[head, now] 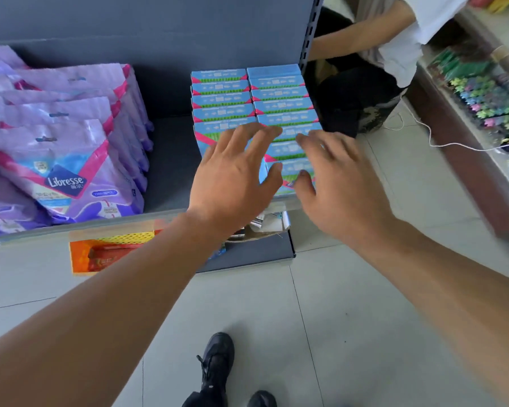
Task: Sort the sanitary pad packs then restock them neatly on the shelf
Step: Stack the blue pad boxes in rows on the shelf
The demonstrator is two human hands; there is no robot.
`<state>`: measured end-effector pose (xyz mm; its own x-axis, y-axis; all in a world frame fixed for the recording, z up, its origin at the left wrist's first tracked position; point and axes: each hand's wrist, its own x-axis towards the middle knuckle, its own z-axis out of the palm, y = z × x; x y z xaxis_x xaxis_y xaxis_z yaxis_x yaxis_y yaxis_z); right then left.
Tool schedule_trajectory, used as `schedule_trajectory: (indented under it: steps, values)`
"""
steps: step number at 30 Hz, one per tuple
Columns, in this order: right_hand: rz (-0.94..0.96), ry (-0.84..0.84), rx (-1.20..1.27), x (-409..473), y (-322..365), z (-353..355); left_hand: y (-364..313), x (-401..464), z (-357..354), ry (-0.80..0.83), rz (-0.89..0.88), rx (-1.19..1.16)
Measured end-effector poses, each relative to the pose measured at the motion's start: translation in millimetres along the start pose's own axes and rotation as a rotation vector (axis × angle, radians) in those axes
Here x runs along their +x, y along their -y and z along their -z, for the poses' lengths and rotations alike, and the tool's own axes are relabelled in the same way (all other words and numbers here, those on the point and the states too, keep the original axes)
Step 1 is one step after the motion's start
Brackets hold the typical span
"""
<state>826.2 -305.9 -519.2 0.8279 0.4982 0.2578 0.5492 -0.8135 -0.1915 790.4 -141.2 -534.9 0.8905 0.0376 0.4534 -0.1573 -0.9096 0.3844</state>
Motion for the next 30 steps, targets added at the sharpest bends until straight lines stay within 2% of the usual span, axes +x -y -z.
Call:
schedule_trajectory:
  steps: [4,8,14,23,26,30]
  values:
    - [-0.135,-0.031,-0.028,-76.0,-13.7,26.5,-62.5,-30.9,-0.2,0.133,-0.102,-0.008]
    - [-0.362,0.053,-0.033,-165.7,-31.0,30.1,-113.8,-75.1,-22.3,0.297,-0.092,-0.092]
    - [-0.659,0.171,-0.068,-321.8,-40.4,19.3,-173.7,-170.2,-55.2,0.679,-0.194,-0.151]
    - [-1.169,0.302,0.078,-533.3,-32.6,-20.4,-257.7,-301.2,-119.3,1.105,-0.417,-0.05]
    - [-1.353,0.357,0.184,-591.3,-23.6,-38.8,-284.0,-347.8,-141.6,1.215,-0.473,-0.014]
    - [-1.499,0.359,0.269,-658.8,-18.5,-74.7,-313.5,-413.6,-178.9,1.337,-0.517,0.045]
